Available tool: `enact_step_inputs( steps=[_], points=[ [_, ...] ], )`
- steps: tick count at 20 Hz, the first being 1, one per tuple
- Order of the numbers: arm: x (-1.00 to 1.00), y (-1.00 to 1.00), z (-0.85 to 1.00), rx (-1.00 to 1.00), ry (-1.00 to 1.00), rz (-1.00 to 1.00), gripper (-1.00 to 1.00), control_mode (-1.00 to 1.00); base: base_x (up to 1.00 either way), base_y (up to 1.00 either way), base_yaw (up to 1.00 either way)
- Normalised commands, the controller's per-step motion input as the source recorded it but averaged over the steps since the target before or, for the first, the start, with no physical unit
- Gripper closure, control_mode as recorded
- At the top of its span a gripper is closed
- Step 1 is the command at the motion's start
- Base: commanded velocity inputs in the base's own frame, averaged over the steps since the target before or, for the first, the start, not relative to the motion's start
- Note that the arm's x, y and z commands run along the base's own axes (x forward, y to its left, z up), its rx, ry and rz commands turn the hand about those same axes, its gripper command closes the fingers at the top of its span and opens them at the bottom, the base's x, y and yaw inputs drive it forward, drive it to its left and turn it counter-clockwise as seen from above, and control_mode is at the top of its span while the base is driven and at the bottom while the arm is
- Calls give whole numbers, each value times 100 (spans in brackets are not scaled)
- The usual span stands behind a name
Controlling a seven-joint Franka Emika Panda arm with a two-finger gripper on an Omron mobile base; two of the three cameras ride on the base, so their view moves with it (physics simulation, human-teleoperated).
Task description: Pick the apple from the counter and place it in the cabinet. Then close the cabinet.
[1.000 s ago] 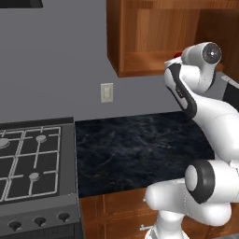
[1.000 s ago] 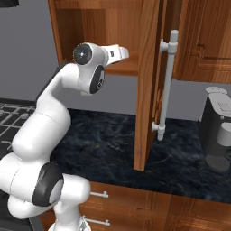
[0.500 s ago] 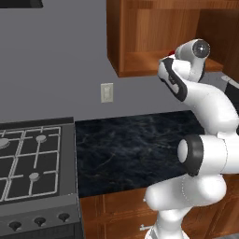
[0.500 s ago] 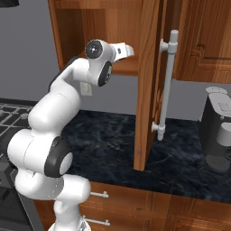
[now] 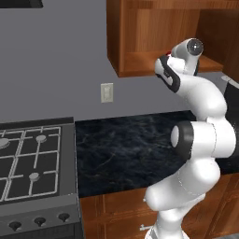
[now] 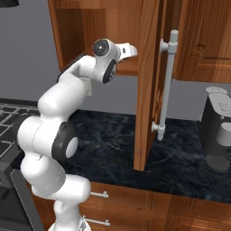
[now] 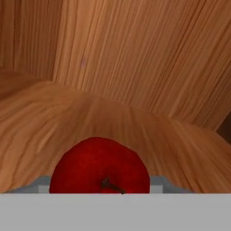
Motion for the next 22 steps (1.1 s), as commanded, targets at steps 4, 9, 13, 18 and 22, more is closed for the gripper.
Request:
enact_step_inputs(
  steps=[4,9,13,18,22],
  points=[
    [0,0,-4,0,2,0,-100,-100,0,0,0],
    [0,0,-15,0,0,0,-100,-100,0,0,0],
    [-8,4,-1,0,-7,0,-100,-100,0,0,0],
    [-16,13,36,0,-23,0,-100,-100,0,0,0],
    [-70,17,47,2,-16,-1,-100,-100,0,0,0]
  ],
)
